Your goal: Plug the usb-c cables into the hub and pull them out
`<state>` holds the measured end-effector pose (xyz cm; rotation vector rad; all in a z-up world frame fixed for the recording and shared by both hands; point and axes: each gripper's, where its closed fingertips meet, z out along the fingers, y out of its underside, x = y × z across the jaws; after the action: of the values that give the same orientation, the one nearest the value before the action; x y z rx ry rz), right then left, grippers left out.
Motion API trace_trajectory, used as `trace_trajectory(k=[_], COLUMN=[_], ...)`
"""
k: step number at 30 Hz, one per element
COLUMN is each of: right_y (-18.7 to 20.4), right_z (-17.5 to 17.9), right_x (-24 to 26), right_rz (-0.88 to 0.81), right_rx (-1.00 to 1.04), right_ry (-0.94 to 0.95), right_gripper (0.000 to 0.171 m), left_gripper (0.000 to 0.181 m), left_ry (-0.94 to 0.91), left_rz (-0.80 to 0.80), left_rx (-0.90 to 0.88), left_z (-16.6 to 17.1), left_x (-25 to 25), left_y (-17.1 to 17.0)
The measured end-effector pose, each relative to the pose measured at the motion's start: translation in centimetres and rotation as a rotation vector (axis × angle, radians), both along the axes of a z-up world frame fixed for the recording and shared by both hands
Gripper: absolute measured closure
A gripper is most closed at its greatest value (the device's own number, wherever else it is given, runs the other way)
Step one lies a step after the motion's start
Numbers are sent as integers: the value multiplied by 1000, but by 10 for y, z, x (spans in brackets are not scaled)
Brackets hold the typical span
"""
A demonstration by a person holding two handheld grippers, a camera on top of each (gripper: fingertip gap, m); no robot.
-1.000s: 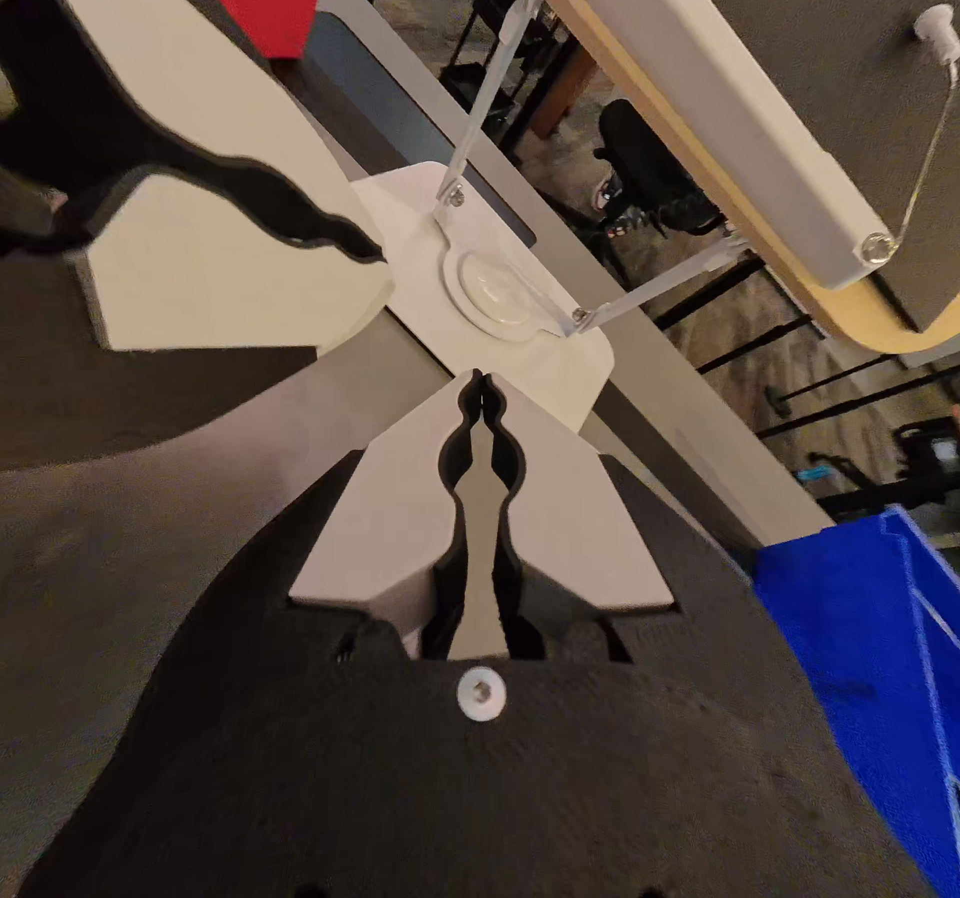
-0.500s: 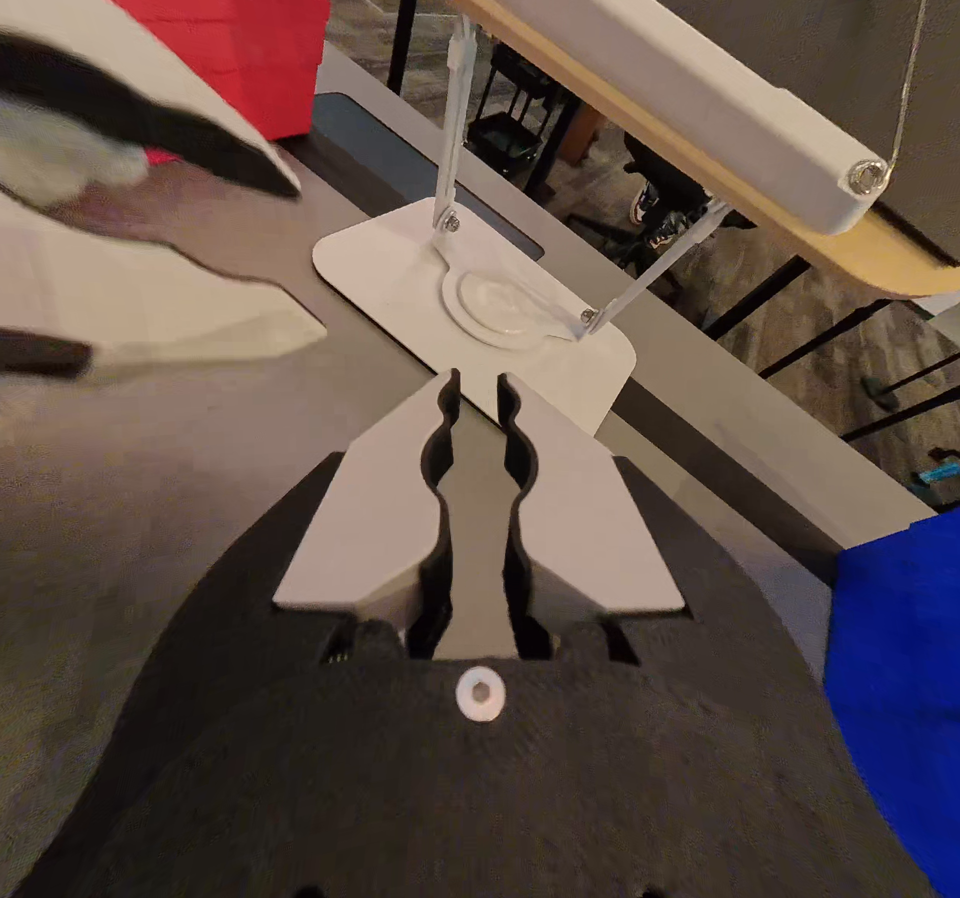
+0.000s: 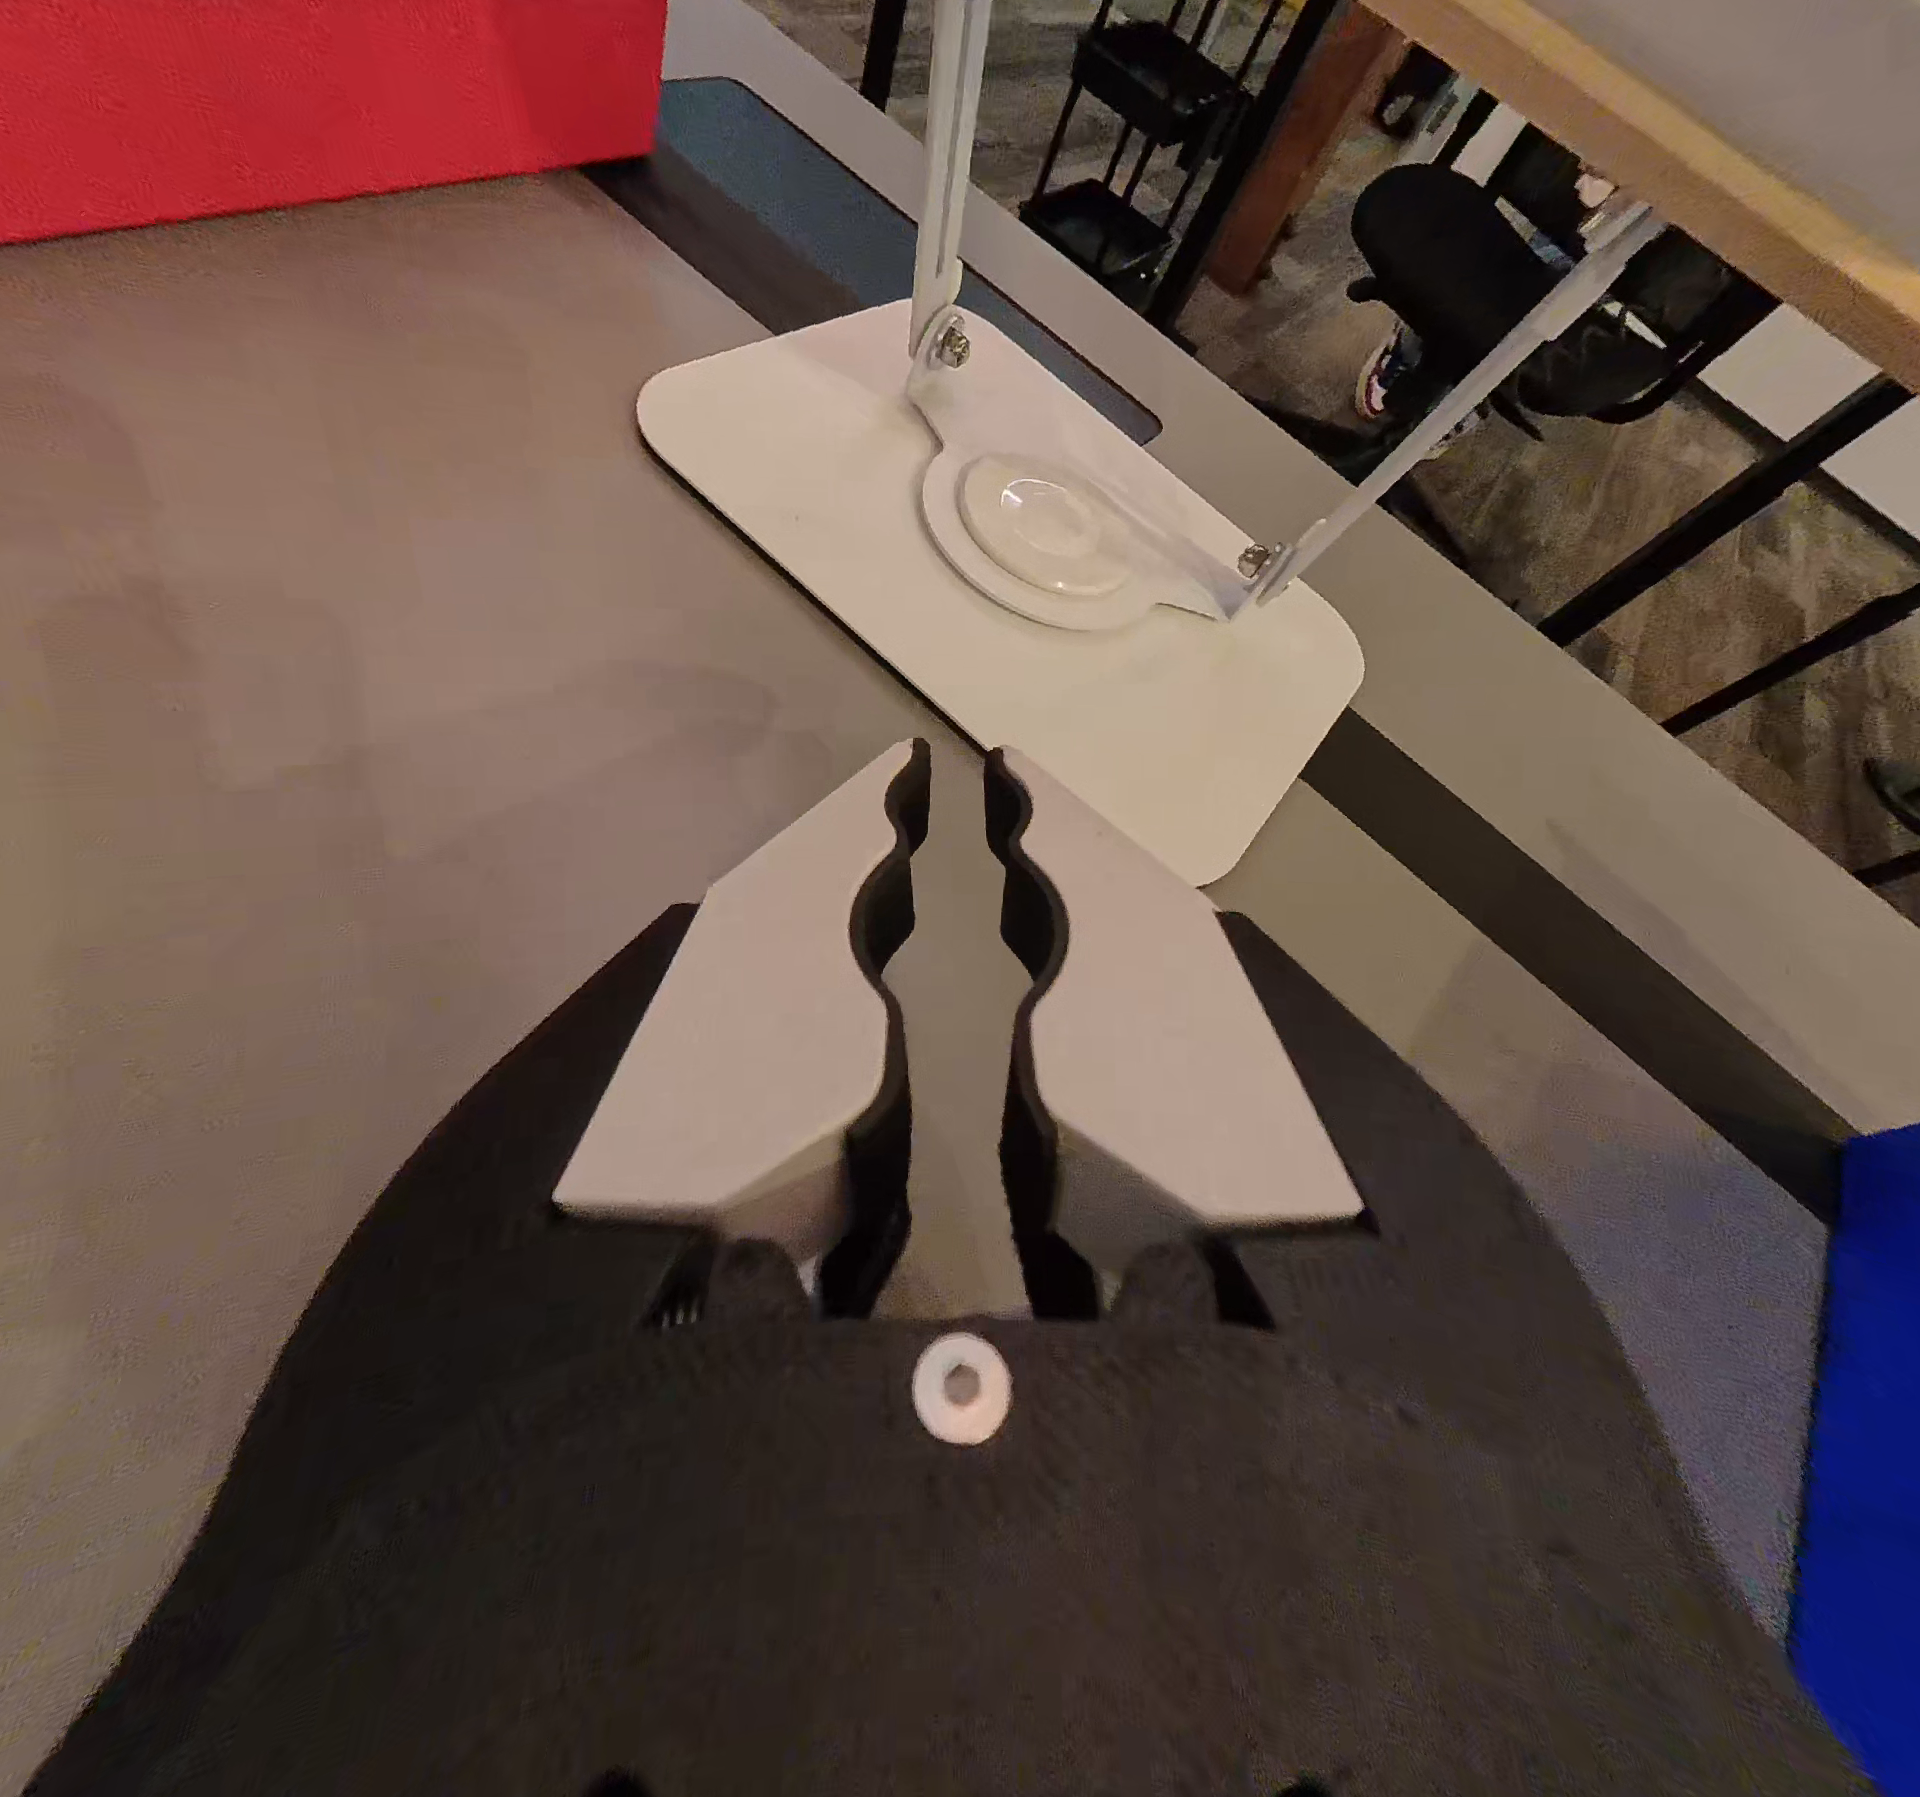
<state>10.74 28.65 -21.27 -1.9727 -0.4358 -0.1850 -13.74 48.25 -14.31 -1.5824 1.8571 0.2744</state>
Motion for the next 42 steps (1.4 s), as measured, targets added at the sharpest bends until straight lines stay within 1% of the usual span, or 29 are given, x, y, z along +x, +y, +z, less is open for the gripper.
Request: trace_trajectory(k=[1,2,4,6,7,9,11,15,16,18,21,24,28,31,35,38,42], right_y=[0,0,0,0,0,-1,-1,-1,-2,-2,-2,-3,-3,-4,-4,-4,-4], right_z=[0,0,-2,-4,-5,-6,-4,-6,-6,-6,-7,-6,-6,-6,-6,-6,-6], right_x=[-2,-3,-3,-5,-4,-6,-6,-7,-8,-10,-11,-12,-12,-12,-12,-13,-13], right_rz=[13,15,25,40,42,60,67,86,90,104,112,123,126,128,132,133,133], right_rx=[0,-1,-10,-20,-23,-30,-22,-34,-35,-34,-39,-42,-42,-41,-43,-43,-43], right_ry=[19,27,48,68,74,91,110,131,132,135,140,155,164,162,169,165,160], right_gripper=[164,165,165,164,164,164,164,164,164,164,165,167,167,167,167,167,167], left_gripper=[132,132,134,136,137,138,136,136,140,140,155,155,157,157,157,158,158], left_ry=[23,71,138,206,237,275,334,428,425,416,438,441,434,373,261,129,-57], left_rz=[-70,-86,-186,-236,-264,-291,-321,-372,-383,-383,-399,-403,-398,-375,-352,-327,-281], left_rx=[-27,-72,-117,-208,-210,-267,-276,-332,-357,-370,-406,-435,-424,-405,-349,-289,-266], left_z=[-7,-17,-35,-56,-63,-80,-94,-119,-121,-121,-123,-124,-123,-117,-90,-60,-19], left_x=[3,1,5,8,9,10,8,6,8,13,12,12,10,9,7,10,11], left_y=[4,10,16,15,19,23,30,31,30,33,33,33,34,35,39,44,47])
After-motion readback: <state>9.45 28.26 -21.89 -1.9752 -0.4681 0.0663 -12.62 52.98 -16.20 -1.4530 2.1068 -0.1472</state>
